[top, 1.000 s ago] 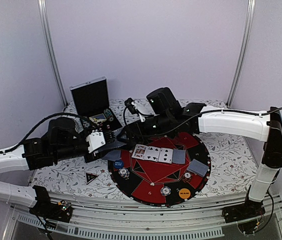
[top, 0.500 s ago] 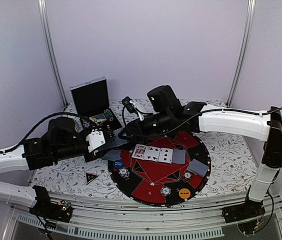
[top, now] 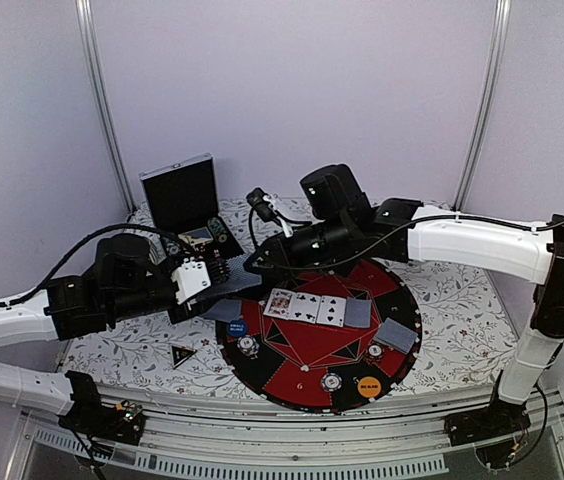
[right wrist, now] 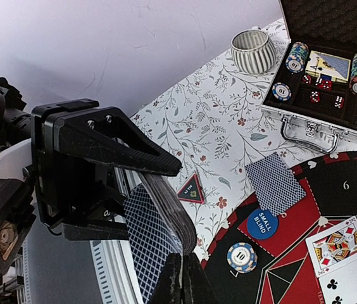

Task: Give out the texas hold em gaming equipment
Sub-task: Pick up the poker card from the face-down deck piles, then place the poker card in the community card area.

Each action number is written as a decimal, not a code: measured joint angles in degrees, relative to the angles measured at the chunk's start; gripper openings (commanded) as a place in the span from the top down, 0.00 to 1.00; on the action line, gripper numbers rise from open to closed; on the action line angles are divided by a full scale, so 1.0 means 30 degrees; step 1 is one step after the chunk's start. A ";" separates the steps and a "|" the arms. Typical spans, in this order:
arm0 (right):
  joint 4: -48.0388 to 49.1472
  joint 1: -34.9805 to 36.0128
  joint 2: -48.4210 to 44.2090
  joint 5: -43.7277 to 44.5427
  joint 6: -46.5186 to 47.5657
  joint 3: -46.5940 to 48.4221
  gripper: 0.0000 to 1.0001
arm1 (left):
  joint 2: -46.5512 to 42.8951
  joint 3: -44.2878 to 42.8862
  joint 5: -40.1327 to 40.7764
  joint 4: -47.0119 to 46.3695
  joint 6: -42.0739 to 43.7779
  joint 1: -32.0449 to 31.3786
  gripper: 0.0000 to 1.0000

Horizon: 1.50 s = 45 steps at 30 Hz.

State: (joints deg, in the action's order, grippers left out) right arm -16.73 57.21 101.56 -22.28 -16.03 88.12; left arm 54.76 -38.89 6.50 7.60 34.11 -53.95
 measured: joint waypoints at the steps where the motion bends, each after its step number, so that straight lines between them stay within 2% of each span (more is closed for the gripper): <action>1: -0.0102 0.0000 -0.0087 0.0102 0.0007 0.0000 0.98 | 0.0000 0.0000 -0.0007 -0.0015 0.0000 0.0000 0.46; 12: -0.1013 -0.0393 -0.1559 0.0918 0.0146 -0.0153 0.98 | 0.0000 0.0000 -0.0029 -0.0007 0.0000 0.0000 0.46; 19: -0.1195 -0.2011 -0.4779 0.2055 0.0051 -0.1945 0.98 | -0.0015 0.0000 -0.0036 -0.0007 0.0000 0.0000 0.46; 23: -0.0823 -0.4925 -0.8320 0.2667 -0.0423 -0.5187 0.98 | -0.0058 0.0000 -0.0095 -0.0007 0.0000 0.0000 0.46; 27: 0.0984 -0.8539 -1.1606 0.3512 -0.2178 -1.0703 0.98 | -0.0138 0.0000 -0.0131 -0.0007 0.0000 0.0000 0.46; 30: 0.1931 -0.9704 -1.2896 0.4269 -0.3555 -1.4258 0.98 | -0.0160 0.0000 -0.0168 -0.0007 0.0000 0.0000 0.46; 38: 0.6346 -1.2881 -1.3085 0.4277 -0.8087 -2.0844 0.97 | -0.0197 0.0000 -0.0240 -0.0015 -0.0007 0.0000 0.46; 45: 0.9493 -1.2968 -1.1162 0.4393 -1.1446 -2.1638 0.98 | -0.0277 0.0000 -0.0306 -0.0007 -0.0007 0.0000 0.46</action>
State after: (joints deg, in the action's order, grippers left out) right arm 11.75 18.31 68.07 -9.10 -50.37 23.20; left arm 53.93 -38.89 5.58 7.57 34.09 -53.95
